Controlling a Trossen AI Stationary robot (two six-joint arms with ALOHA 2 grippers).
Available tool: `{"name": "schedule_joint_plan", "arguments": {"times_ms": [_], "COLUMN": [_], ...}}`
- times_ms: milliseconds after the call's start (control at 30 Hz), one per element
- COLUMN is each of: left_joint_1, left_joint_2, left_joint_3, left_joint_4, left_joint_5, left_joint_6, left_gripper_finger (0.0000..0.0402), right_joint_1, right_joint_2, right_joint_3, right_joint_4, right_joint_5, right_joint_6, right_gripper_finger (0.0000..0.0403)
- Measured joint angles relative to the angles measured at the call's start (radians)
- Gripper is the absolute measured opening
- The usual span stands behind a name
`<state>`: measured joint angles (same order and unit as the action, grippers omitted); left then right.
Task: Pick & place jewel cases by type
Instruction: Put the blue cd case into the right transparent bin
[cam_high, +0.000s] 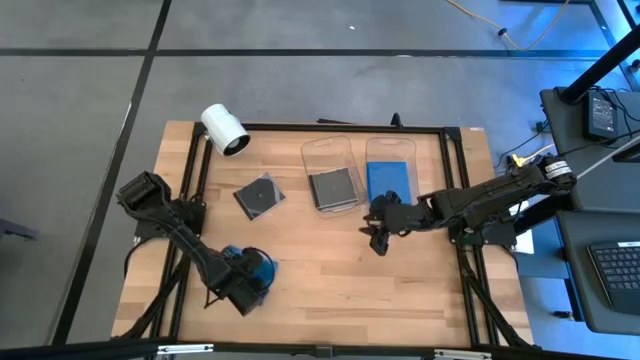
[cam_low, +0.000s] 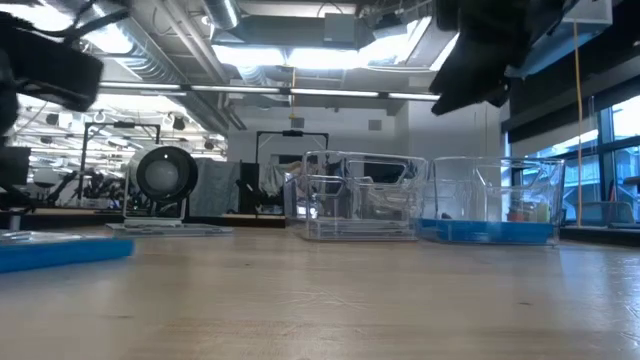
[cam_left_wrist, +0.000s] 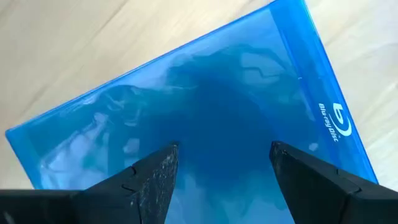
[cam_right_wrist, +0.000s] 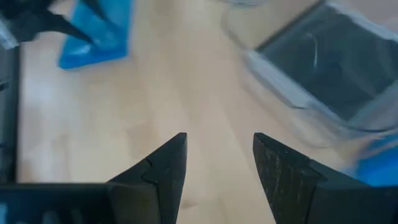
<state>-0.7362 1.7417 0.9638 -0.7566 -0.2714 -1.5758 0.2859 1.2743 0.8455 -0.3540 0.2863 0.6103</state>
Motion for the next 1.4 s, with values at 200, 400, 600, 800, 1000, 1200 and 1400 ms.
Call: {"name": "schedule_joint_plan", "arguments": {"times_ms": [200, 400, 600, 800, 1000, 1200, 1400], "left_joint_1": [0.071, 0.163, 0.231, 0.249, 0.226, 0.179, 0.119], "left_joint_2": [0.039, 0.049, 0.106, 0.164, 0.111, 0.052, 0.043], "left_joint_3": [0.001, -0.004, -0.004, -0.001, -0.008, 0.04, 0.104], "left_joint_4": [0.109, 0.319, 0.573, 0.705, 0.711, 0.577, 0.377], "left_joint_5": [-0.068, -0.117, -0.061, -0.027, -0.094, -0.159, -0.199], "left_joint_6": [0.291, 0.644, 0.931, 1.081, 1.247, 1.393, 1.384], "left_gripper_finger": [0.0252, 0.025, 0.0235, 0.0219, 0.0216, 0.0216, 0.0216], "right_joint_1": [0.105, 0.17, 0.182, 0.167, 0.131, 0.102, 0.09], "right_joint_2": [0.005, 0.101, 0.271, 0.454, 0.526, 0.54, 0.54], "right_joint_3": [0.0, 0.0, 0.0, -0.001, -0.001, 0.0, -0.001], "right_joint_4": [0.057, 0.091, 0.3, 0.477, 0.495, 0.59, 0.605], "right_joint_5": [-0.001, 0.087, 0.1, -0.003, -0.021, -0.078, -0.079], "right_joint_6": [0.068, 0.146, 0.149, 0.229, 0.315, 0.328, 0.337], "right_gripper_finger": [0.0188, 0.0188, 0.0188, 0.0188, 0.0188, 0.0188, 0.0188]}}
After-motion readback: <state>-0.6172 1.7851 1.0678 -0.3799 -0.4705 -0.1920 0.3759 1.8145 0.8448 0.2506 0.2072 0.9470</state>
